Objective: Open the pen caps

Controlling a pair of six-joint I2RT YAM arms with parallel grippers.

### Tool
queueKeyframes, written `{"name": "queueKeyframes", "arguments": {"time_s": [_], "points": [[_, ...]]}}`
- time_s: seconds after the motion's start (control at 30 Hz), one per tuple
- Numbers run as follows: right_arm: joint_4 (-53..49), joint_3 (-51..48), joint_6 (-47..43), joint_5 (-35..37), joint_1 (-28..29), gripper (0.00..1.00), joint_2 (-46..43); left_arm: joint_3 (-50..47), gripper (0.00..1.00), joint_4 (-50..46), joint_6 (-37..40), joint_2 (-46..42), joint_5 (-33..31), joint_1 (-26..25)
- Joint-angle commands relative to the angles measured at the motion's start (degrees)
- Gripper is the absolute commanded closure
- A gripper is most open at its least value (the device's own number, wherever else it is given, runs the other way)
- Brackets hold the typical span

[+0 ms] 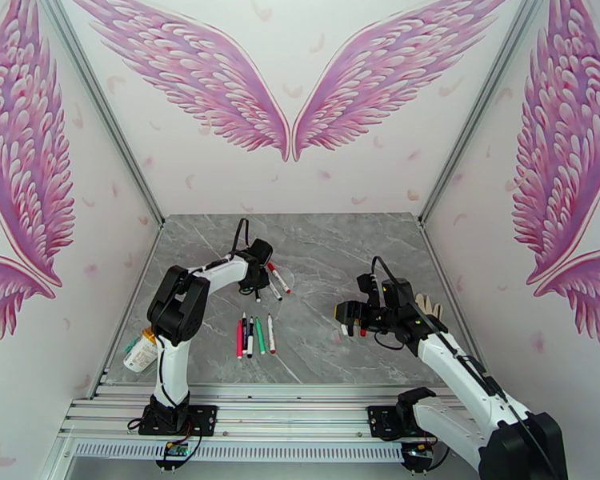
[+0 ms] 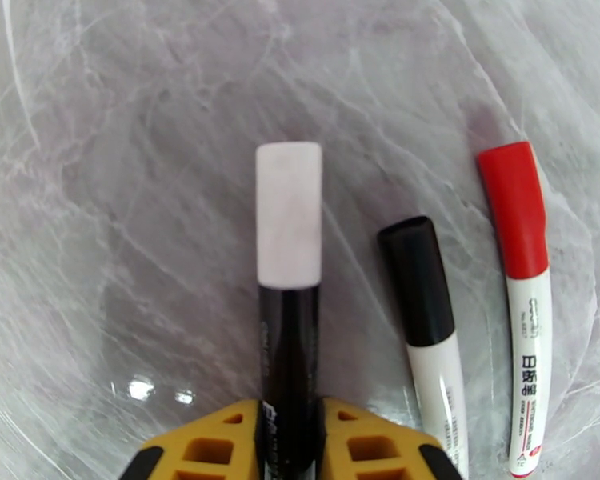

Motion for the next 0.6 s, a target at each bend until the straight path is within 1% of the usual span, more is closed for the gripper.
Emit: {"name": "queueKeyframes", "arguments": {"time_s": [0.0, 0.2, 0.3, 0.57], "points": [[-1.4, -0.6, -0.2, 0.3, 0.5, 0.24, -1.3, -0.7, 0.81, -2.0, 0.8, 0.4, -1.8, 1.7], [-1.4, -1.3, 0.3, -1.2, 0.5, 0.24, -2.5, -7.5, 0.81, 3.2, 1.3, -7.6, -1.2, 1.7], [-1.0, -1.6, 0.7, -1.7, 0.7, 0.24, -2.5, -13.8, 0.81, 6.5, 1.1, -12.5, -0.4, 1.5], [1.0, -0.7, 4.1, -3.0, 1.5, 0.24, -2.3, -27.7, 0.81, 16.0, 5.0, -27.3, 2.6, -0.4]]}}
